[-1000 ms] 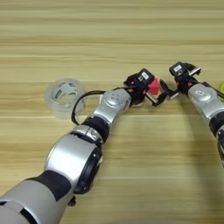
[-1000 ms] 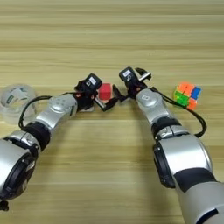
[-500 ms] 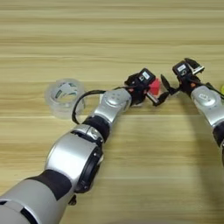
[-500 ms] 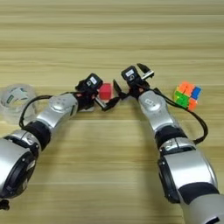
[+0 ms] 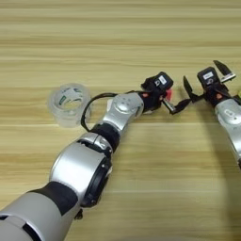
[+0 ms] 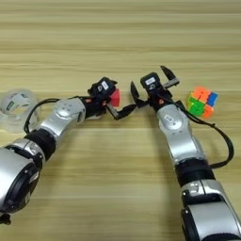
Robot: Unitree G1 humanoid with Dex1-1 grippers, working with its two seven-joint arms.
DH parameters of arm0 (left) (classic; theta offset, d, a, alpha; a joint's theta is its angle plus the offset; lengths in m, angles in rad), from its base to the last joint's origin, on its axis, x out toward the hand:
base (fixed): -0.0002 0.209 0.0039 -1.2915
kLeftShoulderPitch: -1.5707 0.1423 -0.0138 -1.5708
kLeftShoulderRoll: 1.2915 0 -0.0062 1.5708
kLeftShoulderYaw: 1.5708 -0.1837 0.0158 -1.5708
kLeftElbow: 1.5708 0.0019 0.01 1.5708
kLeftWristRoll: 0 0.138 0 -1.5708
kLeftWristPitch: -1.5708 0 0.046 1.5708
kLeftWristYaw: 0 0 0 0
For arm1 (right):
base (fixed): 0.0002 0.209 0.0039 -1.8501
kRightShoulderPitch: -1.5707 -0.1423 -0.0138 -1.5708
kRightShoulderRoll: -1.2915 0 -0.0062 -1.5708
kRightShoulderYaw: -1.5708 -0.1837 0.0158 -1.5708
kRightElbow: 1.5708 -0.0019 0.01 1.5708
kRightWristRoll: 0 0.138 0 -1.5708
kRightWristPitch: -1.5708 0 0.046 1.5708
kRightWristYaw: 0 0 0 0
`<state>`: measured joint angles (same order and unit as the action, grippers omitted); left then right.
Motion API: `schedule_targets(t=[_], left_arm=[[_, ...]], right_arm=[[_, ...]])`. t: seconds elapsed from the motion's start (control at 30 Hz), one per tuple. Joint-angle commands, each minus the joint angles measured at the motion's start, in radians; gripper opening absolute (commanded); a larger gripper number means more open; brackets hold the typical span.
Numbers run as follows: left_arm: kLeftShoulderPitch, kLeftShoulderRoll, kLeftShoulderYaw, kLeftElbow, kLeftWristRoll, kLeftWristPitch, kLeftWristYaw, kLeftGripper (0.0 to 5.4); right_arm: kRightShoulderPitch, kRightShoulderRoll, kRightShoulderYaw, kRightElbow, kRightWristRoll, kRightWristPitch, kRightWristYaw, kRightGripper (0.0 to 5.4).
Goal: Move the objects on the table
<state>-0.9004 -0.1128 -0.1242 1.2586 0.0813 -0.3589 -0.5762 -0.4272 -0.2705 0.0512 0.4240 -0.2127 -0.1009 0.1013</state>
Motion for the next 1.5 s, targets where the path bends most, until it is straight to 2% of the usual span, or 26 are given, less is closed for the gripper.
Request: schedule_targets(t=[0.03,0.23,0.53,0.6,0.8,0.97,1.13,1.2,1.5], left_arm=[[-0.003,0.029,0.024,0.065,0.028,0.123,0.187,5.40],[0.005,0.042,0.017,0.076,0.036,0.140,0.217,5.40],[0.006,0.064,0.015,0.086,0.036,0.155,0.267,5.40],[0.007,0.069,0.018,0.088,0.033,0.159,0.280,5.40],[0.010,0.074,0.021,0.090,0.031,0.164,0.288,5.40],[0.011,0.073,0.023,0.091,0.034,0.169,0.299,5.40],[0.010,0.070,0.040,0.092,0.050,0.178,0.315,5.40],[0.010,0.070,0.045,0.092,0.054,0.178,0.317,5.40],[0.011,0.069,0.057,0.092,0.062,0.177,0.313,5.40]], right_arm=[[0.036,0.032,0.039,-0.245,0.042,-0.004,0.062,5.36],[0.053,0.034,0.046,-0.292,0.042,0.033,0.057,5.36],[0.060,0.038,0.049,-0.304,0.037,0.043,0.050,5.36],[0.064,0.034,0.047,-0.312,0.006,0.050,0.017,5.36],[0.068,0.035,-0.002,-0.344,-0.019,0.067,-0.073,5.36],[0.074,0.008,-0.065,-0.409,-0.029,0.083,-0.137,5.36],[0.077,-0.028,-0.141,-0.416,-0.072,0.115,-0.214,5.36],[0.078,-0.035,-0.165,-0.419,-0.067,0.123,-0.225,5.36],[0.085,-0.024,-0.155,-0.431,-0.053,0.127,-0.211,5.36]])
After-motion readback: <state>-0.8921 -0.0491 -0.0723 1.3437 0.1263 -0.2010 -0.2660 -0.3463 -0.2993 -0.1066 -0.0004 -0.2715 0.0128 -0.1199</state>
